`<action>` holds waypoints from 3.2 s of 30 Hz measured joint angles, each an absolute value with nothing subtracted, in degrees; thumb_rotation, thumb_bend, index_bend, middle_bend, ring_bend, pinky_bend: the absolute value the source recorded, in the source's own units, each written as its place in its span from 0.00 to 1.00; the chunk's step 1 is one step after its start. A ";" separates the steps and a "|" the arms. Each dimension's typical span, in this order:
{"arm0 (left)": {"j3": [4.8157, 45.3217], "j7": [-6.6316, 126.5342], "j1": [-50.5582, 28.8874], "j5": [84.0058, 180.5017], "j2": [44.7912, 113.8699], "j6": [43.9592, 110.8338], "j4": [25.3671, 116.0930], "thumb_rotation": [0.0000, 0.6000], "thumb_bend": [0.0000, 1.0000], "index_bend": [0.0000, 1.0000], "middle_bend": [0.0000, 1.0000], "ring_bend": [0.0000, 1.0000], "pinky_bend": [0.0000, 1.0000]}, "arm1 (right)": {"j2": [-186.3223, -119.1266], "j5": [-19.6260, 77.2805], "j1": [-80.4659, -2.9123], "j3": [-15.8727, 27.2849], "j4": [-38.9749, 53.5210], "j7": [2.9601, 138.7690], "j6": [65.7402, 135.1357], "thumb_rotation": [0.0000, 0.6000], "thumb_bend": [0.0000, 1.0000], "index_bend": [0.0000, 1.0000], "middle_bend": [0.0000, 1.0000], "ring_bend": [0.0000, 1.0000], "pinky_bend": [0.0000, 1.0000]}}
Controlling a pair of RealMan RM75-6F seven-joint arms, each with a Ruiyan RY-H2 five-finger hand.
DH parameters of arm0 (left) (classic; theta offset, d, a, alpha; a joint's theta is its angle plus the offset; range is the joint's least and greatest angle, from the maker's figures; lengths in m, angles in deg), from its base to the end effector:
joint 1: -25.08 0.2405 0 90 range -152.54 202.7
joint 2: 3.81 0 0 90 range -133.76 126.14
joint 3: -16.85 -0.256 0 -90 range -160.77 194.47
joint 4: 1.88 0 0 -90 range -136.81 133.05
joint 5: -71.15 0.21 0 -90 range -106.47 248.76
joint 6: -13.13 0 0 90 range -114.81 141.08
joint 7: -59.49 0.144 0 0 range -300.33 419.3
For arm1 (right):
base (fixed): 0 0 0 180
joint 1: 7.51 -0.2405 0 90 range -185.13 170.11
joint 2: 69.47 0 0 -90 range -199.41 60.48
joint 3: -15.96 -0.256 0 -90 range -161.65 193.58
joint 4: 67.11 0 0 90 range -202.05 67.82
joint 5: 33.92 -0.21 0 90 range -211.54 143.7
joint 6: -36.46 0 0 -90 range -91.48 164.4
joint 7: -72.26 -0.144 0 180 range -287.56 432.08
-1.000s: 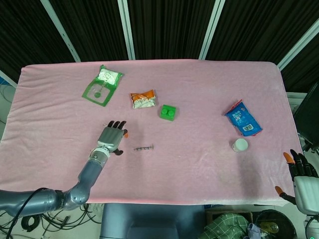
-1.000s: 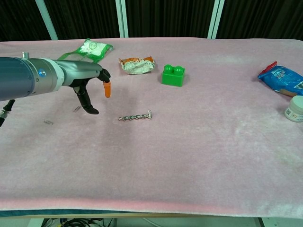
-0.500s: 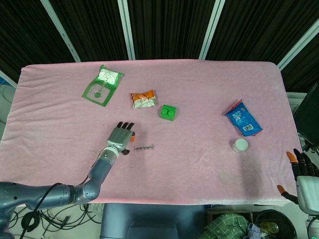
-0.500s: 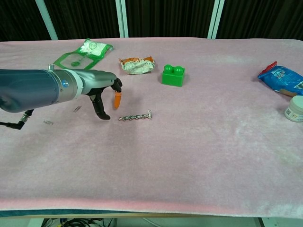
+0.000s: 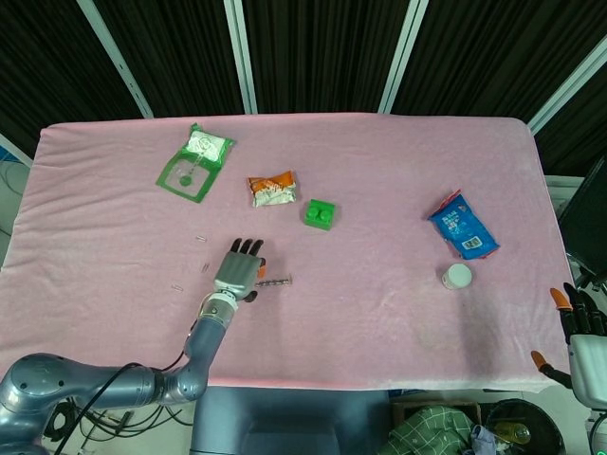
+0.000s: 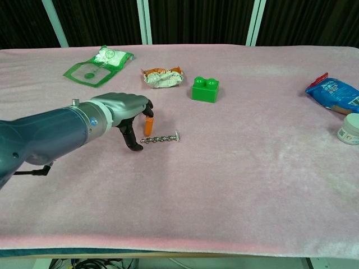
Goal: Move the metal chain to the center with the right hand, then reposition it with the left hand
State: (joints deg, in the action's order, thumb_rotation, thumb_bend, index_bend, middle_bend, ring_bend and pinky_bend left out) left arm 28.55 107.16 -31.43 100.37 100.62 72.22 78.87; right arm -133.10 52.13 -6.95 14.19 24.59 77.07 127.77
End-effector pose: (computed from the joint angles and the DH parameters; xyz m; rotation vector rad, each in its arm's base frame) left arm -0.0906 0.3406 -0.0987 -1.8879 -1.0073 -0.6010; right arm -0.3241 -0.1468 0.1746 1.3166 -0.8139 0.8082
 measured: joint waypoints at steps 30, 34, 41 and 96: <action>28.77 108.56 -31.20 102.82 104.93 75.51 73.92 1.00 0.29 0.58 0.11 0.00 0.00 | -133.24 51.45 -6.67 13.26 24.66 77.63 126.97 1.00 0.11 0.01 0.00 0.00 0.18; 29.21 108.22 -31.13 103.15 105.40 75.42 72.85 1.00 0.31 0.58 0.11 0.00 0.00 | -133.19 51.50 -6.62 13.16 24.72 77.54 127.02 1.00 0.11 0.01 0.00 0.00 0.18; 29.52 107.91 -30.94 103.91 105.94 75.12 71.92 1.00 0.31 0.57 0.11 0.00 0.00 | -133.24 51.42 -6.62 13.06 24.72 77.70 126.79 1.00 0.11 0.01 0.00 0.00 0.18; 30.04 110.40 -30.02 108.53 106.65 75.14 69.58 1.00 0.40 0.59 0.14 0.00 0.00 | -133.11 51.82 -6.34 12.68 25.60 78.22 126.66 1.00 0.11 0.01 0.00 0.00 0.18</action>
State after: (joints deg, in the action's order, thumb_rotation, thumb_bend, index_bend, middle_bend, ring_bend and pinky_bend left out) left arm 30.04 110.40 -30.02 108.53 106.65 75.14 69.58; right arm -133.11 51.82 -6.34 12.68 25.60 78.22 126.66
